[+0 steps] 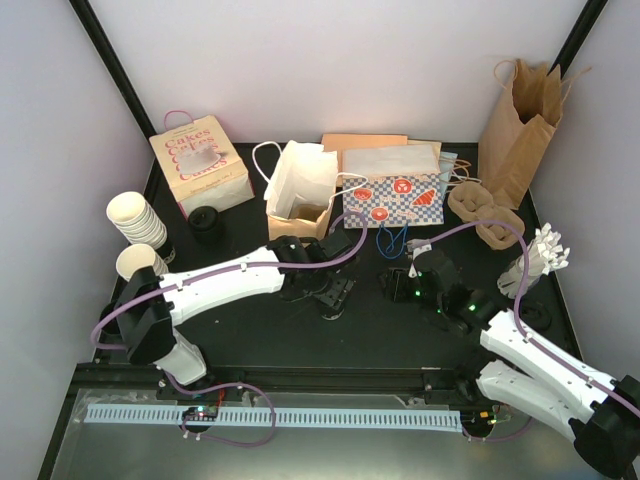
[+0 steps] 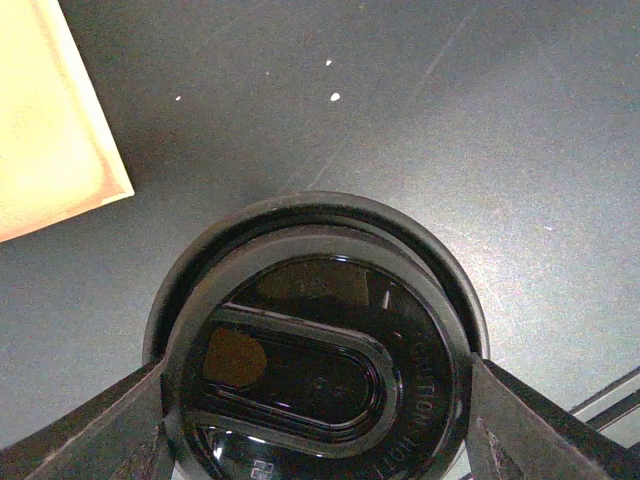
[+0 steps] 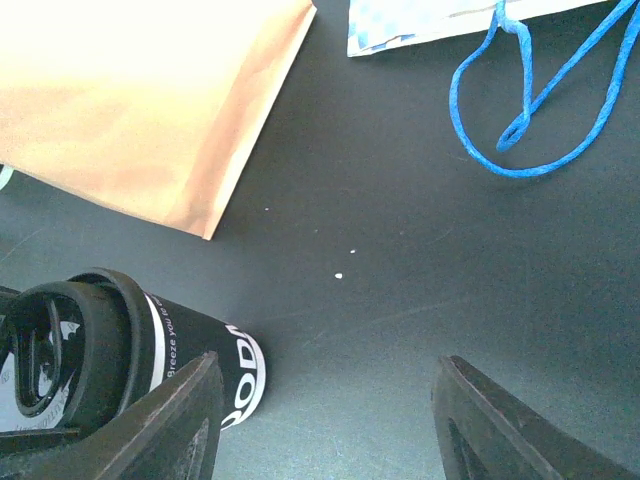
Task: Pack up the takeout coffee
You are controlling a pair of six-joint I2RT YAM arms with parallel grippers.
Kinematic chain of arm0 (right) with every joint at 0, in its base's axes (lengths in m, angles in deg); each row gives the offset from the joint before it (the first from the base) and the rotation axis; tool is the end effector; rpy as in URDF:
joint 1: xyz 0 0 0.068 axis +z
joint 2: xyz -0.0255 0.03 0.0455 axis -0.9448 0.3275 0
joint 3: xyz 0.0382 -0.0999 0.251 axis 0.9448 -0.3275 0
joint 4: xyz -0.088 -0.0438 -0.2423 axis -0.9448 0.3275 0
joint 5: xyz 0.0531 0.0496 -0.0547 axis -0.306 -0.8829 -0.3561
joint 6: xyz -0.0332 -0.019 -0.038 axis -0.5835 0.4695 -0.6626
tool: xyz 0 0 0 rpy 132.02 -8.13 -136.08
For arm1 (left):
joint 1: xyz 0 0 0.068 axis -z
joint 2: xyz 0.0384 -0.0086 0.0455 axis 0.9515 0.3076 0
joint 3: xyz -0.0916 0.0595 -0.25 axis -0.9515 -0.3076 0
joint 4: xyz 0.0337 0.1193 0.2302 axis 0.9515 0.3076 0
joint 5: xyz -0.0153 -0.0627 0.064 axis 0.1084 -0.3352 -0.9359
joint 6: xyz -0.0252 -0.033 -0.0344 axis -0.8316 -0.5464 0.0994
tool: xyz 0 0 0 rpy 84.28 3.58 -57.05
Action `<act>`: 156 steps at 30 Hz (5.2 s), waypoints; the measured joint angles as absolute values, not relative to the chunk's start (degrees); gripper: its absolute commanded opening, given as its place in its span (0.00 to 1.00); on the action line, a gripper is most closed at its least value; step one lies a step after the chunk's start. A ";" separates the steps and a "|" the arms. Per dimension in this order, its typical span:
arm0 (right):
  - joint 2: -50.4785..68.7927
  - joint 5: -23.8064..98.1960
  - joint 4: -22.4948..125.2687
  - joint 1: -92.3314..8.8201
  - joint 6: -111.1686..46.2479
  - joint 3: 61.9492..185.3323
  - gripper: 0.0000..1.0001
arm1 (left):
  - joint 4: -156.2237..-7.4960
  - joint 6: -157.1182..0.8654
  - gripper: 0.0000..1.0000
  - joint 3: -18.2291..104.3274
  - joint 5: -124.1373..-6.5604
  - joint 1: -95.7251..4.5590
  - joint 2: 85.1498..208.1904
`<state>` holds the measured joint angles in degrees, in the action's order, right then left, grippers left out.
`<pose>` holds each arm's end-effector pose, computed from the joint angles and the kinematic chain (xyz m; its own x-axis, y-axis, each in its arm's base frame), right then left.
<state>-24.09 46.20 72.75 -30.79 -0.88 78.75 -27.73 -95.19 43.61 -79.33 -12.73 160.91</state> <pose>0.1381 0.1152 0.2256 -0.7688 0.1643 -0.6180 -0.1942 0.8607 0.4705 0.1608 -0.2645 0.2615 -0.8191 0.4468 -0.3599 0.5073 0.8570 -0.0905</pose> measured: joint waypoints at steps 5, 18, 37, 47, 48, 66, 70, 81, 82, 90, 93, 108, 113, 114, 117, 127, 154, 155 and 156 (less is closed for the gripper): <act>-24.09 46.20 72.81 -30.79 -1.10 78.75 0.61 | -28.21 -95.28 0.77 43.24 -78.93 -12.73 161.17; -24.09 46.20 73.14 -30.79 -1.84 78.75 0.68 | -29.08 -95.47 0.98 42.67 -78.32 -12.71 161.04; -24.07 47.47 74.65 -30.79 -4.56 79.86 1.00 | -28.73 -95.67 0.99 42.65 -78.32 -12.58 150.62; -24.07 47.99 76.16 -30.79 -6.22 81.59 1.00 | -28.32 -95.91 0.99 42.43 -80.20 -12.62 143.97; -24.02 47.97 76.42 -30.79 -6.43 81.76 1.00 | -28.32 -96.00 0.99 42.14 -80.64 -12.73 143.14; -18.23 45.81 79.46 -27.51 -13.32 88.89 1.00 | -29.23 -96.74 0.99 29.12 -79.33 -26.19 126.16; -13.88 46.81 80.97 -22.35 -14.46 92.37 1.00 | -29.82 -96.76 0.99 26.28 -78.54 -27.86 125.96; -6.49 49.28 84.90 -16.01 -15.92 98.18 1.00 | -32.86 -96.68 0.99 20.88 -79.43 -28.90 122.55; -6.06 49.24 85.14 -15.84 -16.05 98.51 1.00 | -32.93 -96.59 0.99 20.86 -79.87 -28.93 122.33; -1.05 49.15 87.13 -14.37 -16.31 100.91 1.00 | -33.78 -95.93 0.99 18.82 -81.51 -28.95 119.54; 0.65 49.00 87.59 -13.45 -16.45 102.07 1.00 | -33.89 -95.89 0.99 17.91 -82.60 -28.97 118.97; 8.56 50.18 90.23 -9.78 -18.02 108.93 0.95 | -33.89 -95.17 0.99 17.82 -84.79 -28.97 118.97; 9.96 50.77 91.26 -9.02 -18.50 110.20 0.91 | -33.65 -95.04 0.99 17.82 -84.83 -28.97 118.86; 10.20 50.92 91.37 -8.89 -18.59 110.46 0.90 | -33.63 -94.99 0.99 17.82 -84.83 -28.97 118.86; 10.93 51.32 91.76 -8.58 -18.87 111.21 0.87 | -33.61 -94.69 0.99 17.82 -84.79 -28.97 118.86; 12.74 52.85 93.62 -7.95 -19.29 112.32 0.87 | -33.58 -94.34 0.99 17.82 -84.77 -28.97 118.86; 16.02 55.45 96.02 -6.83 -19.70 115.47 0.82 | -33.52 -93.73 0.99 17.84 -84.75 -28.97 118.88; 16.11 55.49 96.05 -6.81 -19.70 115.56 0.82 | -33.52 -93.70 0.99 17.84 -84.75 -28.97 118.88; 16.17 55.58 96.05 -6.77 -19.70 115.62 0.82 | -33.52 -93.68 0.99 17.84 -84.75 -28.97 118.88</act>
